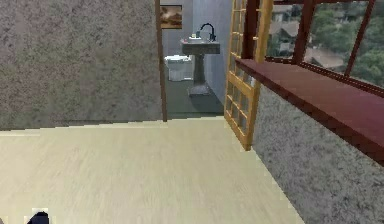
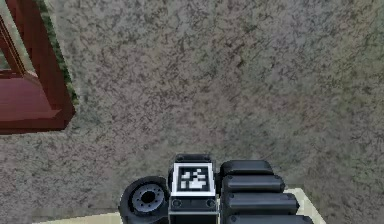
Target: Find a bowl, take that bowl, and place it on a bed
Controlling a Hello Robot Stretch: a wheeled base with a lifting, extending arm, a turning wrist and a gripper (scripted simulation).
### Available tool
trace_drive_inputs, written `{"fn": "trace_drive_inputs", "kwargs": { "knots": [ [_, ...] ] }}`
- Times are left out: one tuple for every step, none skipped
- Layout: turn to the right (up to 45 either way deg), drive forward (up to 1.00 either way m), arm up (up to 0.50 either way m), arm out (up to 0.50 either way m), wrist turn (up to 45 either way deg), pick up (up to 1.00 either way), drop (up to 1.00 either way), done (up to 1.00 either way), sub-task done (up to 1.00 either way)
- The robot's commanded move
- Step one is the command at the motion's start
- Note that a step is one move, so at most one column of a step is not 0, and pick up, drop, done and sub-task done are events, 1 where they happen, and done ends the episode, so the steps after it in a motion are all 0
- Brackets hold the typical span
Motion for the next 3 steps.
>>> {"fn": "trace_drive_inputs", "kwargs": {
  "knots": [
    [-3.0, 0.00, 0.00, 0.00, 0.0, 0.00, 0.00, 0.00, 0.00],
    [-45.0, 0.00, 0.00, 0.00, 0.0, 0.00, 0.00, 0.00, 0.00],
    [-45.0, 0.00, 0.00, 0.00, 0.0, 0.00, 0.00, 0.00, 0.00]
  ]
}}
